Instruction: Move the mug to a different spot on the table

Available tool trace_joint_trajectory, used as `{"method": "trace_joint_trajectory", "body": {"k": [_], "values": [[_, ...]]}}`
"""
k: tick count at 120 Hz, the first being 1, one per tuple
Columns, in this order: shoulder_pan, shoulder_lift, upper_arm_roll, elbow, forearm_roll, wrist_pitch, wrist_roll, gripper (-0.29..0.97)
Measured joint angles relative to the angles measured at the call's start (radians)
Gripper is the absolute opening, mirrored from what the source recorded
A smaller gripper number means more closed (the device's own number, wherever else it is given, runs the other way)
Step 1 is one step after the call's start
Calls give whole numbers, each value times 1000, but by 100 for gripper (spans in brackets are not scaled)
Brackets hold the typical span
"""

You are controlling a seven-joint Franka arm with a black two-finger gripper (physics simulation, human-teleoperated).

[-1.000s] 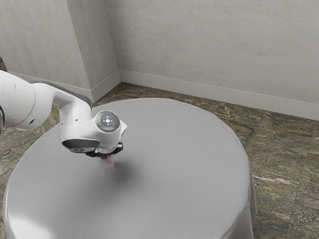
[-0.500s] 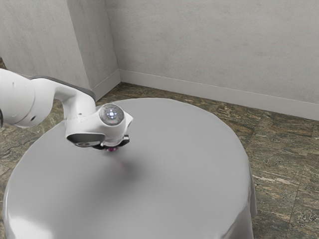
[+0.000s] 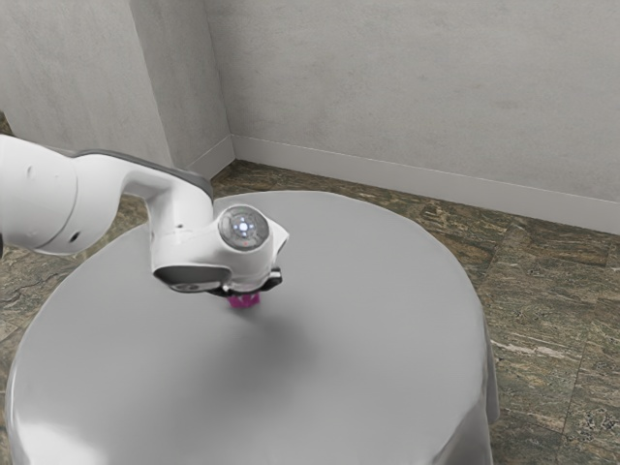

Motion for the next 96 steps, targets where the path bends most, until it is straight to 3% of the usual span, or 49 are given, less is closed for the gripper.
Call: {"method": "trace_joint_trajectory", "body": {"k": [57, 96], "values": [[-12, 15, 0, -15, -12, -16, -32, 2], [-24, 21, -1, -16, -24, -10, -46, 13]]}}
